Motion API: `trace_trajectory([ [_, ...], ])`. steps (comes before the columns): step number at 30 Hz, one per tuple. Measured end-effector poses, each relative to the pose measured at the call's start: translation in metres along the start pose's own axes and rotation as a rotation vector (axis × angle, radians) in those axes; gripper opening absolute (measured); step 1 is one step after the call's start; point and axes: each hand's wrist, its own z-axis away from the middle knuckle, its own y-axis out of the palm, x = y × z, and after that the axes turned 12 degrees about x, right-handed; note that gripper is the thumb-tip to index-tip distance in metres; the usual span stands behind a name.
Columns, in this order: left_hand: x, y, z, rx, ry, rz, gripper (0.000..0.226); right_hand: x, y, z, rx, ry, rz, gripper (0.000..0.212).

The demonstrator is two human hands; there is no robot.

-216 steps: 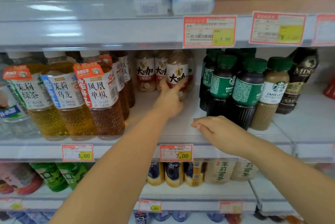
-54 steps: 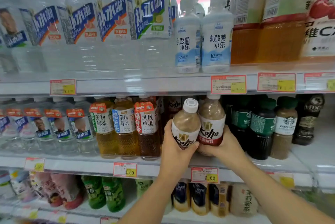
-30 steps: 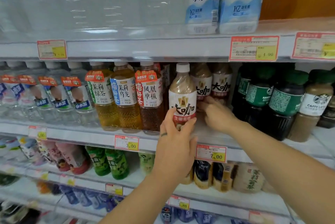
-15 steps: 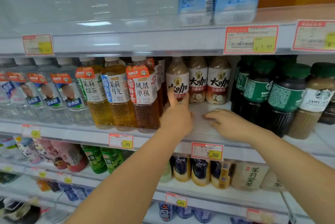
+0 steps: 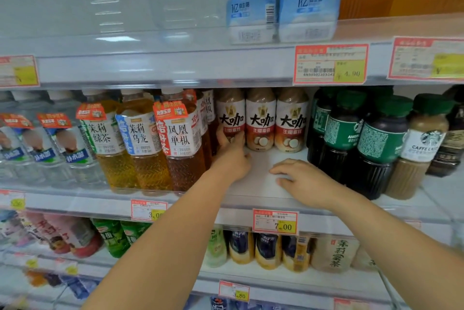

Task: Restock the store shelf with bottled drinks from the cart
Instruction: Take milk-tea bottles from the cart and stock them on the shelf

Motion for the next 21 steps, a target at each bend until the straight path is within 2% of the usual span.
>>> trace_trajectory([
  [3, -0.007, -0.006, 0.021, 0.025, 0.074, 0.036, 0.056, 0.007, -0.004, 0.006, -0.107, 0.017, -0.072, 0.031],
  [6, -0.013, -0.013, 0.067, -0.072, 0.205, 0.105, 0.043, 0.022, -0.005, 0.022, -0.318, 0.013, -0.004, 0.025],
  [8, -0.012, -0.017, 0.109, -0.197, 0.337, 0.105, 0.034, 0.041, 0.002, 0.039, -0.471, -0.096, 0.060, 0.021],
  [11, 0.012, -0.010, 0.174, -0.287, 0.472, 0.104, 0.026, 0.074, 0.033, 0.068, -0.564, -0.301, 0.129, 0.015],
  [14, 0.061, 0.022, 0.237, -0.240, 0.328, 0.109, 0.021, 0.099, 0.095, 0.093, -0.464, -0.369, 0.076, 0.012],
  [21, 0.190, 0.120, 0.360, -0.049, -0.263, 0.259, 0.020, 0.138, 0.257, 0.111, 0.080, -0.256, -0.121, 0.014],
])
